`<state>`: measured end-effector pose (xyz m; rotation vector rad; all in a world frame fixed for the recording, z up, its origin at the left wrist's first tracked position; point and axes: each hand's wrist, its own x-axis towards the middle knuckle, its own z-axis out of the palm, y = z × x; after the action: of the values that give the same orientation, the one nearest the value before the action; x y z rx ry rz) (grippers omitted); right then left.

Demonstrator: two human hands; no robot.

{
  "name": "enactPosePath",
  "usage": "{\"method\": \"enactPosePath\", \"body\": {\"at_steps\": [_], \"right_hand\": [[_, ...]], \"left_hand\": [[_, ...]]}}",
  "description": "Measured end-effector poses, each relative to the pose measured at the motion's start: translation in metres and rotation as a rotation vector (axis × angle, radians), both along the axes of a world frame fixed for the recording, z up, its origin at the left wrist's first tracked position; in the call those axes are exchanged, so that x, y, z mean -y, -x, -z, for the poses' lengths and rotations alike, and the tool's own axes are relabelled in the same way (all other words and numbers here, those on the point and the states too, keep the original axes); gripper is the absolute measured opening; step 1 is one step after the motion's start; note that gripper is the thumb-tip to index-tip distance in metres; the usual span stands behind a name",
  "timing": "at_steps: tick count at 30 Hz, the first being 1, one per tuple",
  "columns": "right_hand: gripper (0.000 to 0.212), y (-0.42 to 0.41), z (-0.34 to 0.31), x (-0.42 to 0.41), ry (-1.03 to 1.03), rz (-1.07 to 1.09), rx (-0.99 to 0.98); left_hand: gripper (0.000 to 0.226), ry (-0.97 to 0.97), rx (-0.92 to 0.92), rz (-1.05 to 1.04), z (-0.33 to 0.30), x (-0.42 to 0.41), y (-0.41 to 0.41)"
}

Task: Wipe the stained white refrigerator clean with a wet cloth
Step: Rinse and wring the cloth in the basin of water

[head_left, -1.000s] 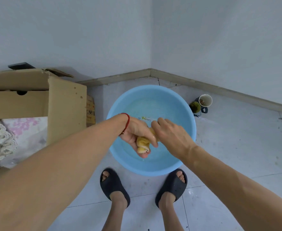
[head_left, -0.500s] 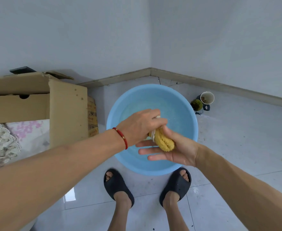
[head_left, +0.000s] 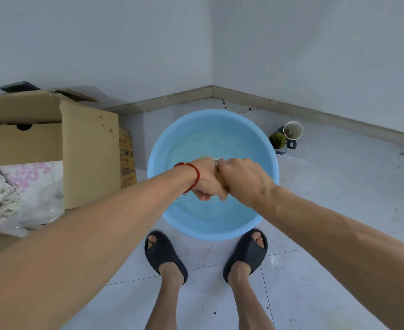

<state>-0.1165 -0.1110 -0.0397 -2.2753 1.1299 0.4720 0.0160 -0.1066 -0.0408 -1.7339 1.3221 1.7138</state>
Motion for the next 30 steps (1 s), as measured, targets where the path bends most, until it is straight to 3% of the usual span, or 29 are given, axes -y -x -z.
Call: {"method": "enactPosePath", "body": {"at_steps": [2, 4, 6, 7, 9, 10, 12, 14, 16, 18, 20, 22, 24, 27, 30], "right_hand": [[0.023, 0.005, 0.003, -0.006, 0.037, -0.009, 0.057], [0.037, 0.015, 0.005, -0.010, -0.102, 0.075, 0.127], [0.047, 0.026, -0.001, -0.012, -0.438, 0.344, 0.263], [0.041, 0.032, -0.005, -0.010, -0.649, 0.562, 0.415], [0.033, 0.040, -0.012, -0.009, -1.090, 0.994, 0.724], [0.042, 0.041, -0.013, -0.009, -1.264, 1.088, 0.799], [0.070, 0.037, -0.011, -0.019, -1.549, 1.036, 0.875], [0.095, 0.026, -0.009, -0.034, -1.887, 0.878, 1.005], [0.086, 0.017, -0.014, -0.042, -2.110, 0.712, 1.152], [0.057, 0.015, -0.023, -0.038, -2.033, 0.676, 1.119], [0.047, 0.015, -0.027, -0.030, -1.867, 0.715, 0.938], [0.030, 0.014, -0.028, -0.021, -1.632, 0.649, 0.715], [0.004, 0.008, -0.029, -0.016, -1.404, 0.612, 0.535], [0.021, -0.004, -0.022, -0.017, -0.998, 0.608, 0.352], [0.024, -0.007, -0.017, -0.017, -0.522, 0.331, 0.150]], "left_hand": [[0.016, -0.100, -0.088, -0.124, -0.005, 0.003, 0.003], [0.014, 0.051, 0.031, 0.041, -0.006, 0.002, 0.003], [0.015, 0.335, 0.225, 0.342, -0.008, -0.004, 0.000], [0.013, 0.522, 0.251, 0.451, -0.007, -0.007, -0.004], [0.003, 0.917, 0.122, 0.527, -0.008, -0.015, -0.015], [0.003, 1.104, 0.022, 0.516, -0.009, -0.018, -0.019], [0.006, 1.355, -0.131, 0.496, -0.018, -0.019, -0.021], [0.008, 1.450, -0.206, 0.526, -0.027, -0.016, -0.021], [0.011, 1.507, -0.209, 0.613, -0.030, -0.010, -0.024], [0.014, 1.523, -0.207, 0.762, -0.029, -0.004, -0.033], [0.011, 1.450, -0.204, 0.919, -0.028, -0.001, -0.040], [0.006, 1.306, -0.146, 1.019, -0.033, 0.000, -0.039], [0.015, 1.104, -0.015, 1.065, -0.041, 0.002, -0.031], [0.022, 0.797, 0.287, 1.076, -0.047, -0.004, -0.018], [0.016, 0.697, 0.359, 0.861, -0.037, -0.018, -0.008]]}}
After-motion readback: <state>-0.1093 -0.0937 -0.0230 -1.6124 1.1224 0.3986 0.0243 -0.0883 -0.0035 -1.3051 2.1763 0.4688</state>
